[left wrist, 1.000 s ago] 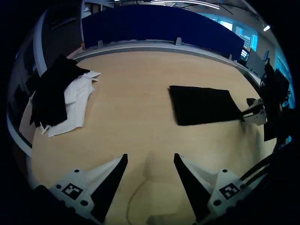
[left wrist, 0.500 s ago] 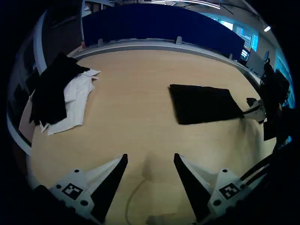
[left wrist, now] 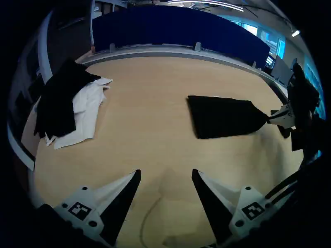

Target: Fold towel

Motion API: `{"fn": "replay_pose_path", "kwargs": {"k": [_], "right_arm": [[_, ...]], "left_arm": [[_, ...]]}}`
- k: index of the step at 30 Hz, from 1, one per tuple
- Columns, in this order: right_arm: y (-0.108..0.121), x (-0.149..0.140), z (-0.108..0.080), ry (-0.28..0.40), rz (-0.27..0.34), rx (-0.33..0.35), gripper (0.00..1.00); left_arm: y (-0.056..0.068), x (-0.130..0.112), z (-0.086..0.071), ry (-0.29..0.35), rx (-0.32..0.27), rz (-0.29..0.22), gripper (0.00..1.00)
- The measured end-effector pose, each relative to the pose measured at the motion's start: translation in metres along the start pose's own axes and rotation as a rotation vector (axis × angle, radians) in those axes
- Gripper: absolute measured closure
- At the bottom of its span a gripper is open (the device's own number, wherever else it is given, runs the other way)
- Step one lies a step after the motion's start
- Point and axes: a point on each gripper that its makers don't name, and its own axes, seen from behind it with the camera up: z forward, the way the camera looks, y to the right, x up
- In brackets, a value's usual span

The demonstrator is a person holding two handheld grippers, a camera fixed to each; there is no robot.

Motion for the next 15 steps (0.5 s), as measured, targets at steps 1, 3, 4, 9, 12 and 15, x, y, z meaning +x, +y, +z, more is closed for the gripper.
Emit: {"fn": "replay_pose_path", "kwargs": {"k": [1, 3, 4, 9, 12, 15], "right_arm": [[0.001, 0.005, -0.002, 0.003, -0.008, -0.005, 0.96], [0.001, 0.018, -0.006, 0.008, -0.027, -0.013, 0.96], [0.001, 0.024, -0.008, 0.011, -0.038, -0.013, 0.96], [-0.006, 0.058, -0.017, 0.037, -0.100, -0.015, 0.96], [-0.011, 0.079, -0.021, 0.056, -0.137, -0.015, 0.96], [-0.015, 0.098, -0.024, 0.073, -0.166, -0.018, 0.96]], "left_arm": [[0.000, 0.000, -0.001, 0.001, 0.000, -0.002, 0.09], [-0.001, 0.001, -0.003, 0.004, -0.001, -0.006, 0.09], [0.000, 0.001, -0.004, 0.008, -0.001, -0.008, 0.09], [0.001, 0.003, -0.010, 0.021, -0.007, -0.017, 0.08], [0.000, 0.004, -0.014, 0.028, -0.008, -0.021, 0.09], [0.000, 0.003, -0.018, 0.031, -0.010, -0.027, 0.09]]}}
